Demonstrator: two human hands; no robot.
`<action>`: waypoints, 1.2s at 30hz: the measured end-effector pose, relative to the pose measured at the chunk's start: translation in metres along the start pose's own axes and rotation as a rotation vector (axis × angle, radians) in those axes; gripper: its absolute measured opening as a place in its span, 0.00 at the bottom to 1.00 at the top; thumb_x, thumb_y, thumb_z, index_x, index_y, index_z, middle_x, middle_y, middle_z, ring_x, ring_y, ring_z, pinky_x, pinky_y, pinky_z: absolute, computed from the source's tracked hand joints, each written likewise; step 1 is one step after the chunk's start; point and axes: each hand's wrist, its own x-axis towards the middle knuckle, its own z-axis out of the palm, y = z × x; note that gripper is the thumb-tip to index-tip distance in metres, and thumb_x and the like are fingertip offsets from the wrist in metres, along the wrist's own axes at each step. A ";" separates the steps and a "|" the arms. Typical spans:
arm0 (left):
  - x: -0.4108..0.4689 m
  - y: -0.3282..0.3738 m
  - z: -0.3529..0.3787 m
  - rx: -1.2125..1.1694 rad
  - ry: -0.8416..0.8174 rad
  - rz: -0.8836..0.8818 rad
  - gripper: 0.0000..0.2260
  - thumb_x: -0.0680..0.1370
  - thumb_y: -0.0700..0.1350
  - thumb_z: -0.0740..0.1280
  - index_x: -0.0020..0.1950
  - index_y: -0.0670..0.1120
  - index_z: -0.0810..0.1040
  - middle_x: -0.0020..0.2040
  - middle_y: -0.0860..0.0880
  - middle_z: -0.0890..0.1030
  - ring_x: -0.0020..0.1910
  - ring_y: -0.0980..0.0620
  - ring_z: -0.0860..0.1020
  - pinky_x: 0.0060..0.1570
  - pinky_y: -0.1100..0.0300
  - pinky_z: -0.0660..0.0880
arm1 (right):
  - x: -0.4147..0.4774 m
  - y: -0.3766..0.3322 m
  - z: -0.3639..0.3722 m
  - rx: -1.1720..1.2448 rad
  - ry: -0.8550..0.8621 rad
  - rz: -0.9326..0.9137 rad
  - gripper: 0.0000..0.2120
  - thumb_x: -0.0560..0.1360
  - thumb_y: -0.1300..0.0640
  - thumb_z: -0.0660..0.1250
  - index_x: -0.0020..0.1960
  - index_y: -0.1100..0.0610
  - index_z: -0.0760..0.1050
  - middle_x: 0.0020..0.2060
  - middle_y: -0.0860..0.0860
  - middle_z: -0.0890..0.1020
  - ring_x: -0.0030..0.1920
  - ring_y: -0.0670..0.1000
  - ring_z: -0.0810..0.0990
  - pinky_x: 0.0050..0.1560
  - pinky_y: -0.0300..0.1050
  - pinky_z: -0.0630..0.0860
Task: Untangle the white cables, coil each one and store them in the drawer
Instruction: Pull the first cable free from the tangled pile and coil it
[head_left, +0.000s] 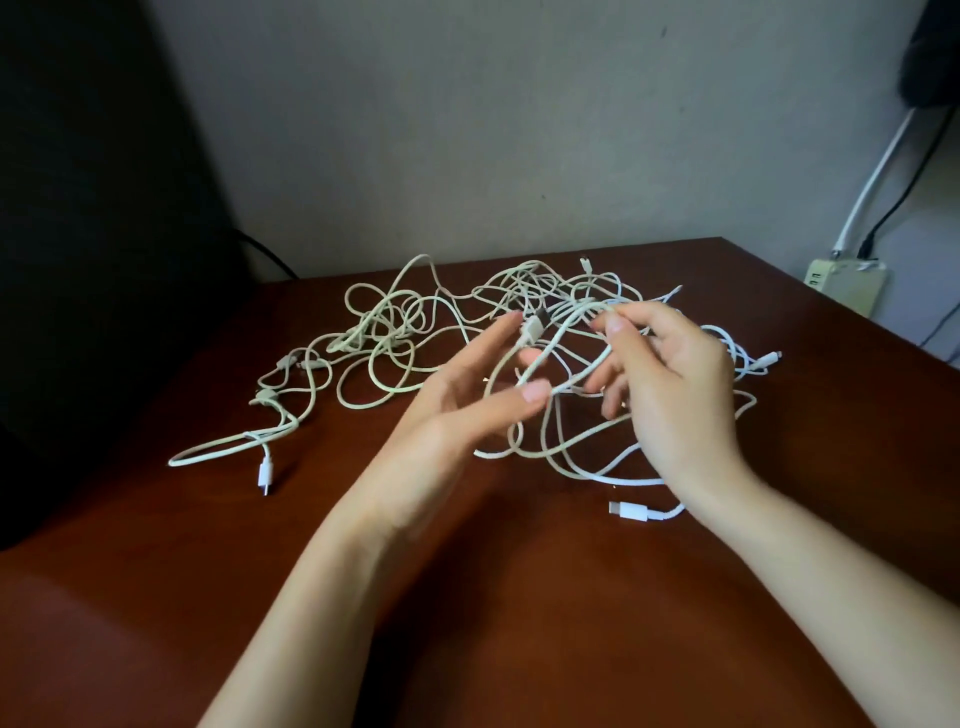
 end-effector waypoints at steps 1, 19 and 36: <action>-0.001 0.000 0.000 0.023 -0.035 0.012 0.35 0.65 0.44 0.73 0.71 0.54 0.69 0.59 0.53 0.80 0.58 0.59 0.78 0.53 0.65 0.74 | 0.002 -0.001 -0.001 0.030 -0.013 0.059 0.10 0.80 0.61 0.60 0.43 0.53 0.77 0.23 0.49 0.78 0.20 0.47 0.71 0.26 0.33 0.67; 0.020 -0.019 0.001 -0.043 0.240 0.251 0.21 0.81 0.60 0.52 0.39 0.49 0.75 0.45 0.46 0.82 0.56 0.41 0.79 0.60 0.39 0.72 | -0.010 0.009 0.002 -0.624 -0.384 -0.212 0.15 0.79 0.44 0.58 0.61 0.49 0.74 0.31 0.47 0.81 0.31 0.49 0.77 0.36 0.47 0.74; 0.013 0.003 -0.047 -0.910 0.644 0.148 0.17 0.82 0.50 0.56 0.34 0.48 0.61 0.30 0.51 0.62 0.32 0.54 0.66 0.63 0.51 0.69 | -0.025 0.014 0.012 -0.779 -0.814 -0.922 0.15 0.70 0.64 0.70 0.55 0.53 0.80 0.47 0.46 0.80 0.51 0.48 0.73 0.57 0.45 0.67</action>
